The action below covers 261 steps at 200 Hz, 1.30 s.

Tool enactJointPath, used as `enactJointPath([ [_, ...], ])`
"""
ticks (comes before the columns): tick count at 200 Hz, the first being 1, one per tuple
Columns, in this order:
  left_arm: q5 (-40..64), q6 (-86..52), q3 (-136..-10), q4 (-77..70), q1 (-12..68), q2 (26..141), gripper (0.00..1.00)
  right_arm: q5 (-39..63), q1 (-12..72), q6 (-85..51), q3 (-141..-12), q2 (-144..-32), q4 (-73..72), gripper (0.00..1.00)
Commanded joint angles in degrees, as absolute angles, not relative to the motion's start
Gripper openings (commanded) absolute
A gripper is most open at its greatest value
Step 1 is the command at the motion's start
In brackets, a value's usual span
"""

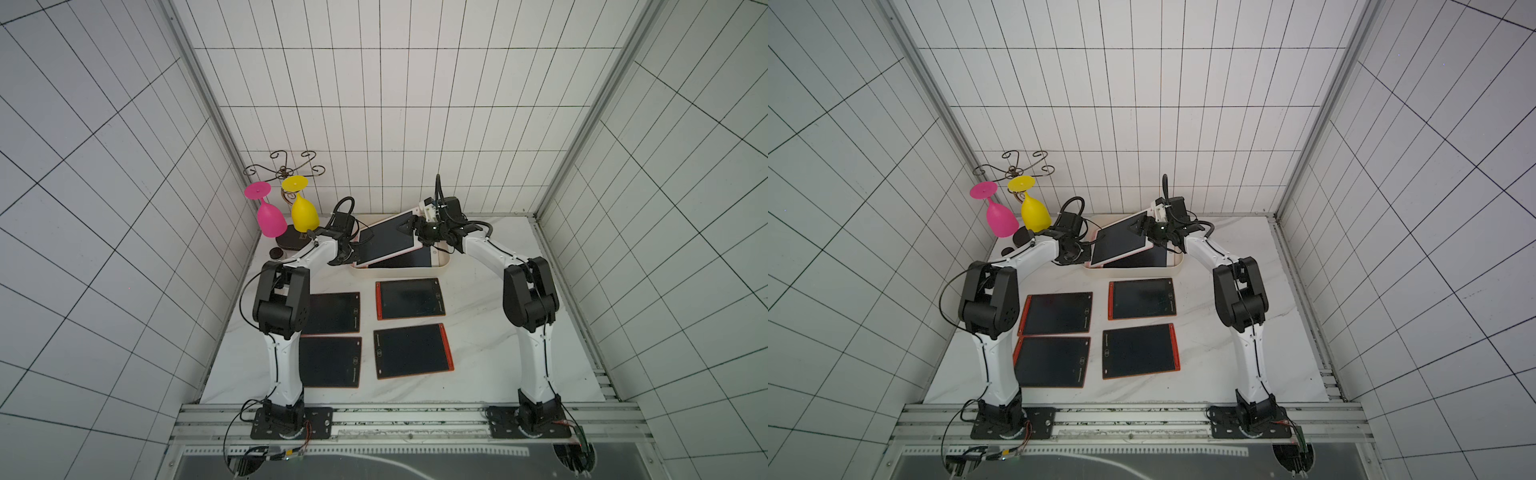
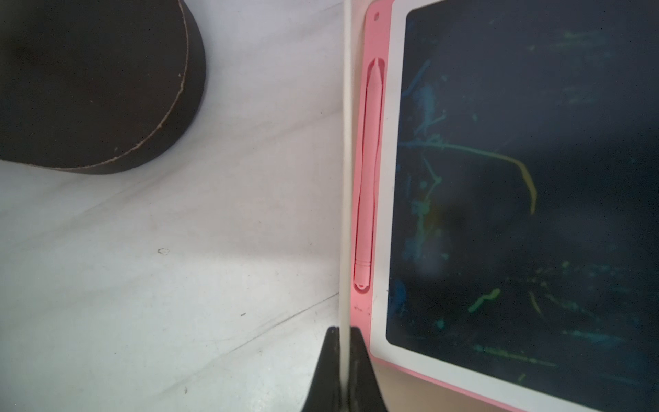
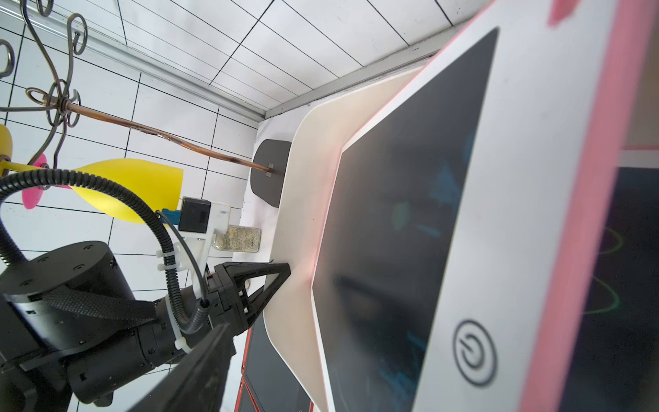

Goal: Take out the writing tablet from the storage box
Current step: Pick up the writing tablet from the storage box.

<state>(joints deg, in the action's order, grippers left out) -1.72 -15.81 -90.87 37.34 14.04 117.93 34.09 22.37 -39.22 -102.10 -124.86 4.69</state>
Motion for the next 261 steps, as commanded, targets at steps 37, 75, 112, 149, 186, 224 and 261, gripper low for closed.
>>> enactJointPath([
  [37, 4.2, -17.0, -91.8, 36.3, 13.5, 116.7, 0.00, 30.4, 21.7, -34.2, -100.0, -120.9, 9.3, 0.77],
  [75, 3.7, -18.1, -90.7, 35.3, 12.4, 115.6, 0.00, 30.2, 20.0, -33.4, -98.8, -119.5, 9.5, 0.69],
  [112, 3.6, -18.3, -90.7, 35.4, 11.9, 115.6, 0.00, 29.8, 19.4, -32.9, -98.0, -119.4, 9.7, 0.58],
  [149, 3.5, -18.3, -90.7, 35.4, 11.6, 115.5, 0.00, 30.3, 19.2, -32.9, -97.7, -119.7, 9.7, 0.41],
  [186, 3.5, -18.5, -90.7, 35.4, 11.4, 115.4, 0.00, 31.7, 18.9, -33.2, -96.9, -119.5, 9.8, 0.21],
  [224, 3.3, -19.5, -90.2, 35.1, 11.2, 115.1, 0.00, 33.2, 18.6, -33.7, -96.4, -118.6, 9.8, 0.09],
  [261, 2.8, -20.3, -89.8, 35.1, 11.1, 114.8, 0.00, 34.6, 18.3, -34.4, -96.1, -118.2, 9.7, 0.03],
])
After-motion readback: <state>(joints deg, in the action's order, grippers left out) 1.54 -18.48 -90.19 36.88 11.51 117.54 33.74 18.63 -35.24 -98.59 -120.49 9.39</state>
